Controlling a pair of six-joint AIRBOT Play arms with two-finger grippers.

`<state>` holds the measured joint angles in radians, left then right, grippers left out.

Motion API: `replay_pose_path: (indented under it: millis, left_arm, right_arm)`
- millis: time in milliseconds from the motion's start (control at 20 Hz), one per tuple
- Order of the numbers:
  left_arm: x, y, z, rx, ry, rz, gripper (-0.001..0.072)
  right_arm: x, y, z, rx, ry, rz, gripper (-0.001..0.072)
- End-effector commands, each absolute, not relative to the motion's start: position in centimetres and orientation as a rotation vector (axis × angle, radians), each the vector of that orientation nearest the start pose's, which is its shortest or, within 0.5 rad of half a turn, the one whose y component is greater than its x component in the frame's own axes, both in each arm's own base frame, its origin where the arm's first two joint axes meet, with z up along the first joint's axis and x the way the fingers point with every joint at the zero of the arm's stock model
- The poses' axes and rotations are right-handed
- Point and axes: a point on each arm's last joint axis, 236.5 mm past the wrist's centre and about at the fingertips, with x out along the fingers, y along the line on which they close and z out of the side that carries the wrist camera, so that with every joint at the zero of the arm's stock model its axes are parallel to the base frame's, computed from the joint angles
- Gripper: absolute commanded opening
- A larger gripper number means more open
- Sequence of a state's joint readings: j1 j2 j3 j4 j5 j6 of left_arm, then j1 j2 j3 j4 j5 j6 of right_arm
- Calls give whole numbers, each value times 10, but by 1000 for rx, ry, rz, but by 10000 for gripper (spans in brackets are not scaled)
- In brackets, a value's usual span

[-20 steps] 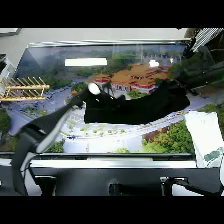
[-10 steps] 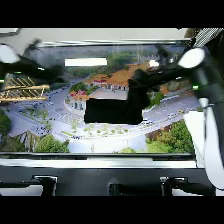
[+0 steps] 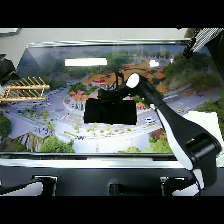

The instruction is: Fold the clothes and pants, and hang the long-sleeved shirts on hangers.

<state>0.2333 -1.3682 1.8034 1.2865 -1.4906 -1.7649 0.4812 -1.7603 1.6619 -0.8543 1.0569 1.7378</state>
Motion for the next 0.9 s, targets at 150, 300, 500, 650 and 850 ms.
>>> replay_pose_path:
  millis: [150, 300, 500, 650, 850]
  left_arm:
    - [421, 31, 165, -493, 1092, 65, 17]
    - [420, 25, 152, -500, 1119, 62, 17]
    - [420, 15, 147, -500, 1137, 50, 17]
    - [420, 14, 147, -497, 1137, 48, 17]
    - [420, 14, 147, -497, 1137, 49, 18]
  right_arm:
    - [416, 415, 57, 744, 1288, 770, 318]
    - [403, 421, 99, 771, 1254, 874, 488]
    - [424, 363, 151, 762, 1141, 855, 488]
    - [447, 254, 143, 632, 1145, 675, 490]
    - [450, 121, 95, 574, 1250, 472, 490]
